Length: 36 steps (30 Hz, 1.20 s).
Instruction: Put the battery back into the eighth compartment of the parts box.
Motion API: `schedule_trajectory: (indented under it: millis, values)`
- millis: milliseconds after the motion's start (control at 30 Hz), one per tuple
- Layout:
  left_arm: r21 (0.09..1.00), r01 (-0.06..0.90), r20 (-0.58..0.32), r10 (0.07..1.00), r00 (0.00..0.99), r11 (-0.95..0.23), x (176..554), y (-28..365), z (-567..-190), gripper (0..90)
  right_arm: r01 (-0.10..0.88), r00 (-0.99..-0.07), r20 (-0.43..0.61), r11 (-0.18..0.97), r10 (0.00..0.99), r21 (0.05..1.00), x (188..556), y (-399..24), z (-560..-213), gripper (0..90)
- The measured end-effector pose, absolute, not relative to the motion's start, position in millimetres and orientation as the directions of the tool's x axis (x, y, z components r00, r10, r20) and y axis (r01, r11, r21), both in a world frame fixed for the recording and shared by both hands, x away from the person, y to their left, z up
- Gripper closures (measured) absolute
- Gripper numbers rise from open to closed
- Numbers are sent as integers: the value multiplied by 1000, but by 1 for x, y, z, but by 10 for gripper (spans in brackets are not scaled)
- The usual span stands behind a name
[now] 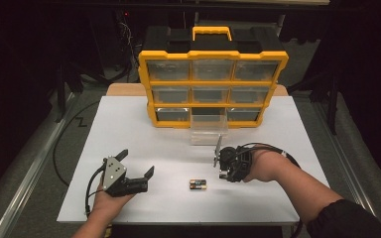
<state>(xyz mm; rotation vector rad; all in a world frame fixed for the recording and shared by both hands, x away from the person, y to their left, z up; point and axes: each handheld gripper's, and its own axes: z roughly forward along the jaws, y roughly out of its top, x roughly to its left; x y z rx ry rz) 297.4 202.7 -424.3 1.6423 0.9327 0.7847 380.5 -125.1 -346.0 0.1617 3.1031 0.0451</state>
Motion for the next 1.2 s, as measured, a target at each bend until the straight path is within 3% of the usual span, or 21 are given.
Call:
schedule_trajectory:
  millis: [1200]
  values:
    - [972, 187, 34, 874, 486, -142, 297, 206, -423, 11, 77, -994, -73, 997, 78, 11, 413, -96, -315, 791]
